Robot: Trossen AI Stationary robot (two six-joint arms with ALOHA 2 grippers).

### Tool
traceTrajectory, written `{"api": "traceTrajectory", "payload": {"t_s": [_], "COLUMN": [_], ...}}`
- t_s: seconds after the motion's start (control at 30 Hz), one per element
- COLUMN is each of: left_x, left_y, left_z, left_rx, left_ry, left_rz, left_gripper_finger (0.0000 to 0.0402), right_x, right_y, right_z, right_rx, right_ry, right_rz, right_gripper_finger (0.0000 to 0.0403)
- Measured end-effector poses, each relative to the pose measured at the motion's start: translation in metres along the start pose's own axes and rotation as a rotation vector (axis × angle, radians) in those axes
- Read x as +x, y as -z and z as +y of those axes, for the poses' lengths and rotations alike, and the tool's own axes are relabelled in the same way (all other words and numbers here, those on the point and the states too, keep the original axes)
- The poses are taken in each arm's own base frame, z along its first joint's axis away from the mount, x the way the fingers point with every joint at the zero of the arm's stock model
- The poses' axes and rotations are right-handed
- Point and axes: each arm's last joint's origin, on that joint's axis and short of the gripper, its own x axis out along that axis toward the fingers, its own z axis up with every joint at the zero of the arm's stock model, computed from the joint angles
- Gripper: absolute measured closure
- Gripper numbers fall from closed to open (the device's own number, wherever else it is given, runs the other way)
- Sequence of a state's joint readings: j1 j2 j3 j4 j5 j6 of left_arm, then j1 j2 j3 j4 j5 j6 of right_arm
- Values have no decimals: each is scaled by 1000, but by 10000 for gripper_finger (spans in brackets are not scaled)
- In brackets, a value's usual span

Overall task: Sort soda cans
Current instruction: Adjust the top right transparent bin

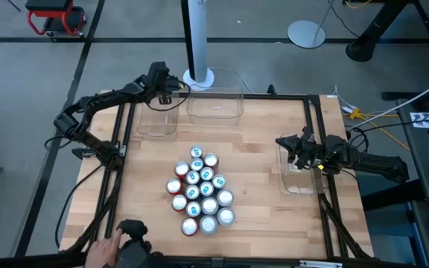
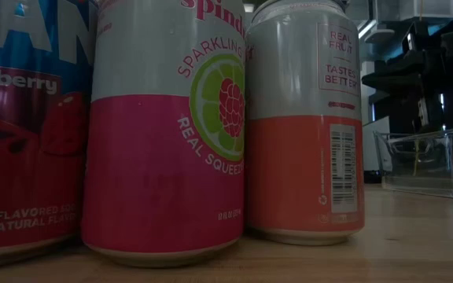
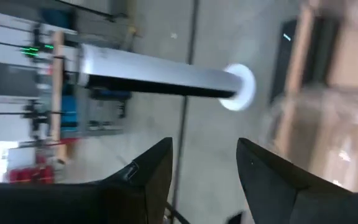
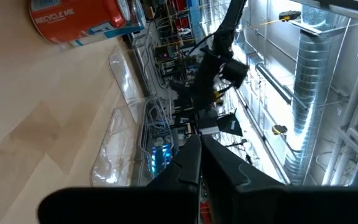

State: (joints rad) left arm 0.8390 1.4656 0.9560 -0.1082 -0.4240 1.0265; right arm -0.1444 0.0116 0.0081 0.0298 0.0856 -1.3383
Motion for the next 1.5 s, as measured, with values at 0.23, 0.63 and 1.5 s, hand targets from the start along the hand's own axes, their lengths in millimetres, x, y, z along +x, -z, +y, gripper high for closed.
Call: {"api": "traceTrajectory", "payload": {"t_s": [0.23, 0.63, 1.5], "left_x": [-57, -126, -168], "left_y": [-30, -52, -8], "left_z": [28, 4, -80], "left_rx": [-236, -452, -768], "left_ry": [-95, 202, 520], "left_rz": [-197, -468, -667], "left_gripper_finger": [233, 233, 233], "right_x": [0, -2, 164], "right_y": [0, -4, 35], "right_z": [-1, -20, -92], "right_rx": [37, 114, 148], "right_ry": [16, 138, -517], "right_rz": [-2, -12, 563], "right_gripper_finger": [388, 272, 169]}}
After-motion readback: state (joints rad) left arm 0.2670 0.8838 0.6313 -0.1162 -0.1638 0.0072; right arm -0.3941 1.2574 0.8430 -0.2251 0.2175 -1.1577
